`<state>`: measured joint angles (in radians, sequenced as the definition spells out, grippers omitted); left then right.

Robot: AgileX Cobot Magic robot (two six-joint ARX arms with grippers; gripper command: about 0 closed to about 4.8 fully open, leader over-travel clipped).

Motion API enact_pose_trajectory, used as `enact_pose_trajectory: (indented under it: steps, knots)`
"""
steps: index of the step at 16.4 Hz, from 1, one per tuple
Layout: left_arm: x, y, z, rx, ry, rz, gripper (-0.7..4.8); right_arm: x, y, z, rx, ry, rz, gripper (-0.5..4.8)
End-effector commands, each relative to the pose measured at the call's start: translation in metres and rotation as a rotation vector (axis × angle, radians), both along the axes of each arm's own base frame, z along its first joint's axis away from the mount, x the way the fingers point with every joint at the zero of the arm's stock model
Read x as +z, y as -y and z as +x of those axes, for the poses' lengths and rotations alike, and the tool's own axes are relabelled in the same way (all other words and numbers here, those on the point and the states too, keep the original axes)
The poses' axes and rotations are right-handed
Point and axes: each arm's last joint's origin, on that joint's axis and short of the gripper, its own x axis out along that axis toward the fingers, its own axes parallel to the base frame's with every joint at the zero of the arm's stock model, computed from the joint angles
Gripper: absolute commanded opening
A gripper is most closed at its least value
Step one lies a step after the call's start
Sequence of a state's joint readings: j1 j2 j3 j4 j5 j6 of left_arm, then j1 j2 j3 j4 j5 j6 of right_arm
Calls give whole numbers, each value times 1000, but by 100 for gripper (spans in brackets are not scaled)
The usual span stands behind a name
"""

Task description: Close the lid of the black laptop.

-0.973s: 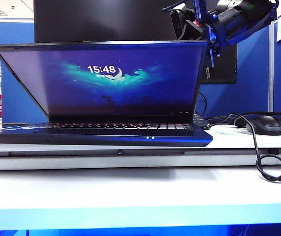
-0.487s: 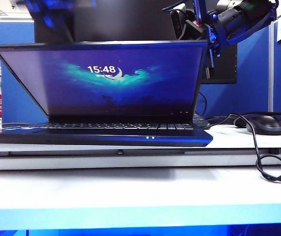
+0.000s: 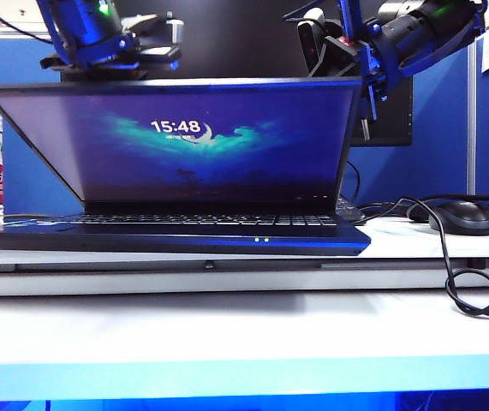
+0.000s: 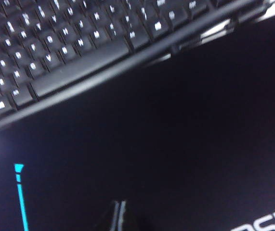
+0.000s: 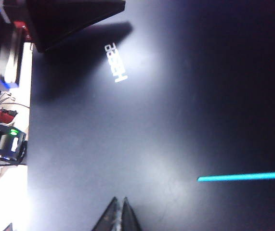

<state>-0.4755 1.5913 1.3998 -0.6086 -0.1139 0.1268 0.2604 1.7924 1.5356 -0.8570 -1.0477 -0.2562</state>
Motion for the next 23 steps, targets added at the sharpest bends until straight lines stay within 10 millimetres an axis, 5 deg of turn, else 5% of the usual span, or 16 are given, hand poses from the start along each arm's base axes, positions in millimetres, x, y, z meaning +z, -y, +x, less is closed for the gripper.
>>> enact_pose_trajectory:
  steps: [1,15,19,23]
  knots:
    - [-2,-1,-2,-5,-26,14,21,0,0,-3,5,-19,-8,-8]
    - [-37,-7,-13,3,-180,83,21,-14,3,-13,-2,-113,-100,-8]
    - [-38,-7,-14,3,-183,84,21,-22,4,-16,8,-133,-104,-8]
    - [-22,-5,-19,-72,-165,-63,-6,-7,6,-22,10,-61,-88,-8]
